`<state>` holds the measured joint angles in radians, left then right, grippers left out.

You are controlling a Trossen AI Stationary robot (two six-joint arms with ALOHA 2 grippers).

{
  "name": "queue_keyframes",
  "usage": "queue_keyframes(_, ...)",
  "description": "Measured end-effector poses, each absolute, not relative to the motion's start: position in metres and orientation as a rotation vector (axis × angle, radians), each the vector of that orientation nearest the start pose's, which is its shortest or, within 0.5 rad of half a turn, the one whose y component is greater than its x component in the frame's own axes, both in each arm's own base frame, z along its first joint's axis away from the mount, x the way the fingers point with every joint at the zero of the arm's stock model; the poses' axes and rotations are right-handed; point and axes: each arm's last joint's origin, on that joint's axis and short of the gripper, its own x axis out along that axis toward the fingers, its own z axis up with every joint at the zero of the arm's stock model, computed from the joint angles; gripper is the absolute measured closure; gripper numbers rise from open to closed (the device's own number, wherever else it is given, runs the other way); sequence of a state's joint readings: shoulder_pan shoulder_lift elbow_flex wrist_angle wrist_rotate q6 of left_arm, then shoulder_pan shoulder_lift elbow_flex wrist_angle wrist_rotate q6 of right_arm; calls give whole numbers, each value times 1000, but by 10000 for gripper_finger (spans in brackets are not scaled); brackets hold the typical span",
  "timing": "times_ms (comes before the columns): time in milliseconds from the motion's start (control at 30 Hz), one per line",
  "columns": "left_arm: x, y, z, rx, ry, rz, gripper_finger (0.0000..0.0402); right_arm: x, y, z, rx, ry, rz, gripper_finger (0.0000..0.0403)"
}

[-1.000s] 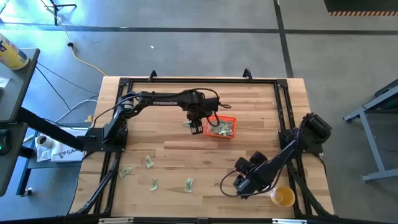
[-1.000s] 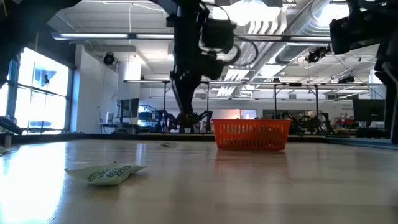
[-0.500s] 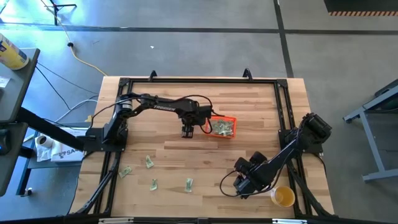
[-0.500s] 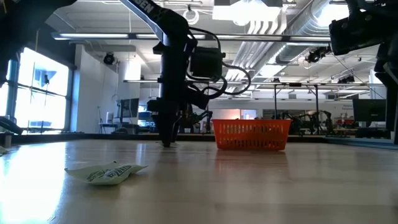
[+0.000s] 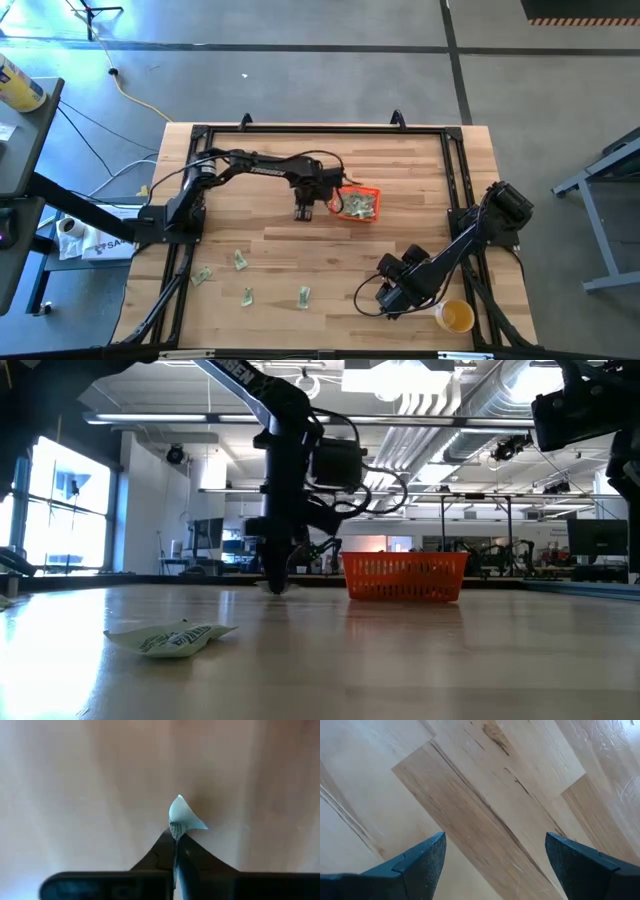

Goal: Pick and place Stevia / Truvia into bins
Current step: Put the green stevia packet into the orange basket

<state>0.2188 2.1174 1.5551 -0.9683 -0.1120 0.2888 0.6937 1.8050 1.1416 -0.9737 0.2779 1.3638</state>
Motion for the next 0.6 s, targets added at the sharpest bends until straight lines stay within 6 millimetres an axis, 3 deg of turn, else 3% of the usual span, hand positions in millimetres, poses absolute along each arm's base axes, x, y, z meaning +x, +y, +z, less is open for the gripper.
queue_keyframes(67, 400, 95, 170, 167, 1501, 92, 345, 240, 189, 161, 345, 1298, -654, 73)
queue_keyframes(133, 409, 95, 204, 166, 1392, 128, 341, 240, 189, 161, 344, 1297, -655, 73)
queue_keyframes(233, 425, 83, 249, 149, 1208, 106, 367, 240, 189, 161, 351, 1293, -661, 73)
queue_keyframes(333, 440, 73, 270, 126, 1056, 35, 371, 240, 189, 161, 384, 1284, -683, 73)
queue_keyframes(400, 452, 69, 276, 114, 935, -11, 369, 240, 189, 161, 393, 1283, -682, 73)
queue_keyframes(467, 459, 66, 269, 114, 922, -4, 349, 240, 190, 161, 402, 1288, -678, 73)
queue_keyframes(600, 464, 67, 244, 88, 998, 61, 260, 240, 191, 161, 414, 1297, -671, 73)
